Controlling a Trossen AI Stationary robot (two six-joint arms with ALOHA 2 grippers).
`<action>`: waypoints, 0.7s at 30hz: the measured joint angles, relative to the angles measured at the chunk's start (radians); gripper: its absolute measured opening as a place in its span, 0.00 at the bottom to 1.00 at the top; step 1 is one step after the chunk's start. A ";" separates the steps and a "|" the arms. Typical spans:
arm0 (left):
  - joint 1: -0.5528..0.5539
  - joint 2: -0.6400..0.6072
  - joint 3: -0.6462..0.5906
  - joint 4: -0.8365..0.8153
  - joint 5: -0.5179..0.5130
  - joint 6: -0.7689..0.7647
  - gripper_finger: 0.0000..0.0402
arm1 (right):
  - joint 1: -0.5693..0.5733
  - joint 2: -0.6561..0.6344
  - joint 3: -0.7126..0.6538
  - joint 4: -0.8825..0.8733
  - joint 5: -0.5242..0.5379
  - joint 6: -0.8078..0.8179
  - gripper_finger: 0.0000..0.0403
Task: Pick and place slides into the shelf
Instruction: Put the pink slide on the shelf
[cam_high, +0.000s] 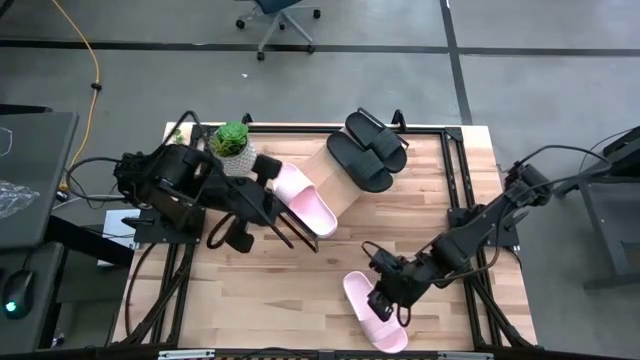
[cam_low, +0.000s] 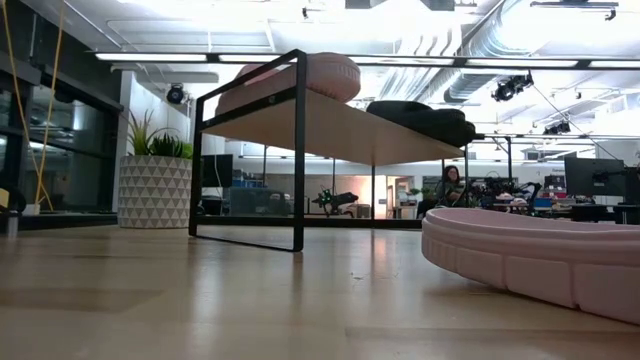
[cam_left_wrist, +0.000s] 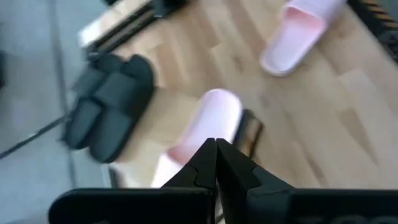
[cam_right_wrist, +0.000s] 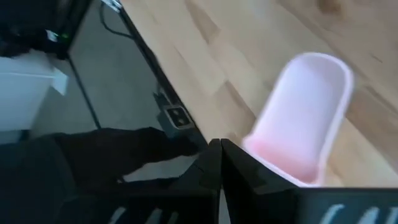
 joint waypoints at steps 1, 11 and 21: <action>0.000 0.005 -0.001 0.000 0.029 0.001 0.00 | 0.003 -0.007 0.000 -0.022 0.000 -0.001 0.00; -0.001 0.119 0.000 0.083 0.293 0.009 0.00 | 0.052 -0.100 0.000 -0.345 0.102 -0.004 0.00; 0.000 0.261 0.000 0.213 0.402 -0.101 0.00 | 0.177 -0.216 0.000 -0.444 0.258 -0.012 0.00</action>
